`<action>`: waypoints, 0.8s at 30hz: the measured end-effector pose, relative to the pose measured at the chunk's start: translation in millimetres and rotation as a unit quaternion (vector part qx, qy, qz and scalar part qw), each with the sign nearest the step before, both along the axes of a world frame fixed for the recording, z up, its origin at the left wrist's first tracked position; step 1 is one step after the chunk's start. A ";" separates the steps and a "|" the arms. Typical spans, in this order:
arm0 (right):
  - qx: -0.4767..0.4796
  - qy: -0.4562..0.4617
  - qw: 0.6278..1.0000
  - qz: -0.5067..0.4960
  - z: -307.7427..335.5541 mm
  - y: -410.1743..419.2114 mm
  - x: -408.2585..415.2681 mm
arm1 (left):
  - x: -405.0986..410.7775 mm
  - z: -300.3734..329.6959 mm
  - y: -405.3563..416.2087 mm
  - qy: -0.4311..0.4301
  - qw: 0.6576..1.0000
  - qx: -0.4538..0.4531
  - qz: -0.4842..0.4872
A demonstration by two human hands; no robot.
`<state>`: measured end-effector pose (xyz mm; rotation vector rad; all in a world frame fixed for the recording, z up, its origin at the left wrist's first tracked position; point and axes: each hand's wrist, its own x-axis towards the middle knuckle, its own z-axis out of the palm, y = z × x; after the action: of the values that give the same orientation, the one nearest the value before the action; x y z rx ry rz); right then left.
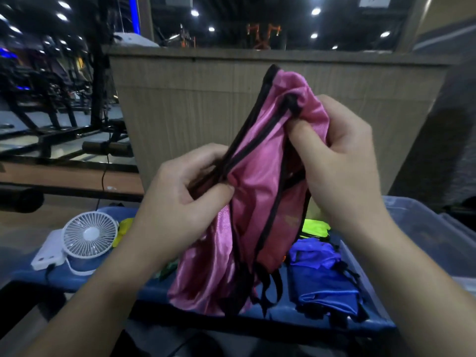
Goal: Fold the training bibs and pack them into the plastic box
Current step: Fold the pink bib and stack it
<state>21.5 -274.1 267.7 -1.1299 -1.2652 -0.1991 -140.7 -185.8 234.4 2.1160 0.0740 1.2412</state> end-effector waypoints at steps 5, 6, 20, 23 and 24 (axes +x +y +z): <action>0.018 -0.017 1.000 -0.001 12.7 -11.1 -1.4 | -2.1 13.6 -9.9 0.010 0.993 -0.066 -0.097; 0.005 -0.024 1.000 -0.002 12.3 -11.0 0.3 | 1.3 11.5 -9.6 0.022 0.992 -0.075 -0.103; -0.292 -0.050 0.955 0.011 -77.9 35.2 71.2 | 65.9 -91.0 41.2 0.161 0.948 -0.258 -0.092; -0.342 -0.027 0.936 0.082 -100.9 42.0 84.7 | 81.8 -107.2 50.1 0.146 0.945 -0.284 -0.072; -0.352 -0.016 0.930 0.106 -108.6 43.9 88.8 | 87.4 -112.7 54.1 0.142 0.947 -0.282 -0.057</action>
<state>110.4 -230.2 159.2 -1.5790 -1.5279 0.4401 -53.4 -131.6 121.8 1.7430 0.3815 0.7238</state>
